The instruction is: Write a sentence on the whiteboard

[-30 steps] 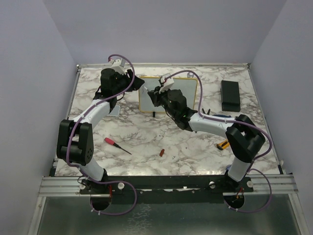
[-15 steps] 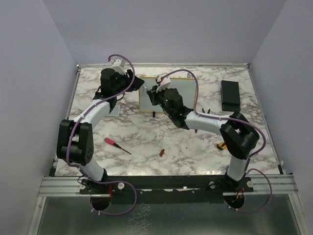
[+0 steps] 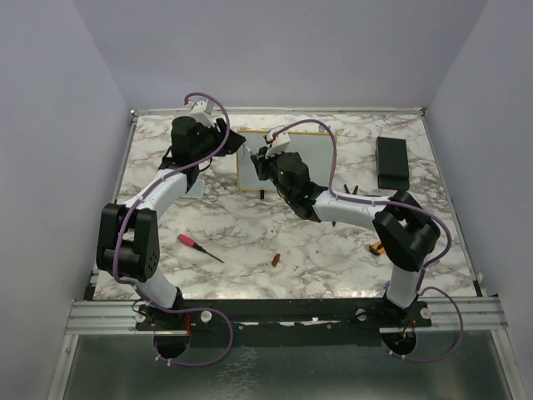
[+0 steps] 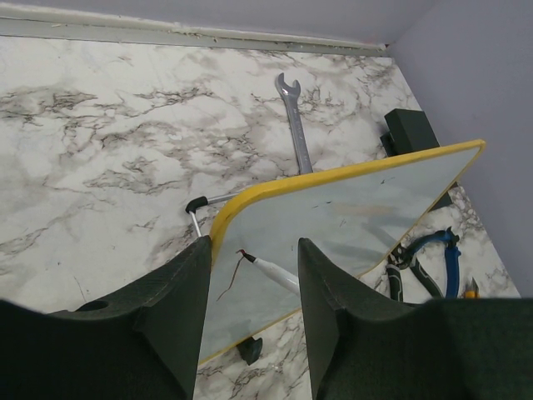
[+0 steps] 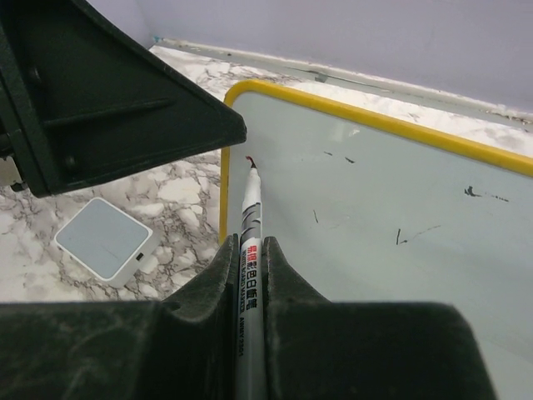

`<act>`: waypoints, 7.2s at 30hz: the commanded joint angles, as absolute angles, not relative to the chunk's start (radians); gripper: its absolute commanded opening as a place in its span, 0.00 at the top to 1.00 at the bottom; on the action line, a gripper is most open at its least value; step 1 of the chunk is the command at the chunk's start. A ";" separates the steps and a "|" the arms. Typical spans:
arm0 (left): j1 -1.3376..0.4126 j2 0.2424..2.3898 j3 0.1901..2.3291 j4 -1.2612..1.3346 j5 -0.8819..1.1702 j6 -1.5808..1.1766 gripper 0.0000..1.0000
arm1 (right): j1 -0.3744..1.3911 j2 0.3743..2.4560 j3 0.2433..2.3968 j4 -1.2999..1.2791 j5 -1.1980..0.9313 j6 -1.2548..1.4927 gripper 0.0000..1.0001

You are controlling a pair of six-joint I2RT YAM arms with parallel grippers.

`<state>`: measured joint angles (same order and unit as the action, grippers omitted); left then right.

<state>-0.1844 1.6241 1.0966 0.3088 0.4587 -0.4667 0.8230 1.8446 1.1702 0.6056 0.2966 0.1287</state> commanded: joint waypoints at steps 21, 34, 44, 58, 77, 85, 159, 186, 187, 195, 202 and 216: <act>-0.192 1.594 1.103 0.308 0.482 -0.460 0.55 | 0.824 1.821 1.091 0.597 0.284 0.116 0.99; -0.193 1.596 1.104 0.310 0.487 -0.462 0.56 | 0.825 1.869 1.120 0.581 0.228 0.130 0.99; -0.192 1.595 1.103 0.311 0.492 -0.463 0.56 | 0.827 1.904 1.147 0.569 0.211 0.141 0.99; -0.192 1.581 1.100 0.306 0.481 -0.450 0.55 | 0.847 1.817 1.097 0.578 0.164 0.124 0.99; -0.189 1.489 1.061 0.235 0.416 -0.407 0.22 | 0.849 1.567 0.984 0.452 0.251 0.142 0.99; -0.174 1.425 0.989 0.204 0.430 -0.407 0.19 | 0.812 1.562 0.961 0.459 0.194 0.140 0.99; -0.171 1.303 0.925 0.002 0.334 -0.298 0.23 | 0.738 1.775 1.064 0.513 0.140 0.149 1.00; -0.170 1.304 0.928 0.002 0.339 -0.299 0.23 | 0.762 1.812 1.034 0.484 0.142 0.168 0.99; -0.171 1.304 0.928 0.002 0.339 -0.299 0.23 | 0.764 1.812 1.033 0.483 0.143 0.168 0.99; -0.171 1.319 0.930 0.002 0.349 -0.308 0.23 | 0.767 1.801 1.042 0.503 0.155 0.166 0.99; -0.170 1.316 0.928 0.002 0.350 -0.306 0.23 | 0.766 1.794 1.076 0.530 0.178 0.153 0.99; -0.171 1.323 0.928 0.002 0.354 -0.308 0.23 | 0.766 1.772 1.065 0.568 0.211 0.149 0.99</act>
<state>-0.1761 1.3174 0.9230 0.0086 0.3473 -0.3096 0.7647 1.7885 1.0462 0.5297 0.1528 0.1635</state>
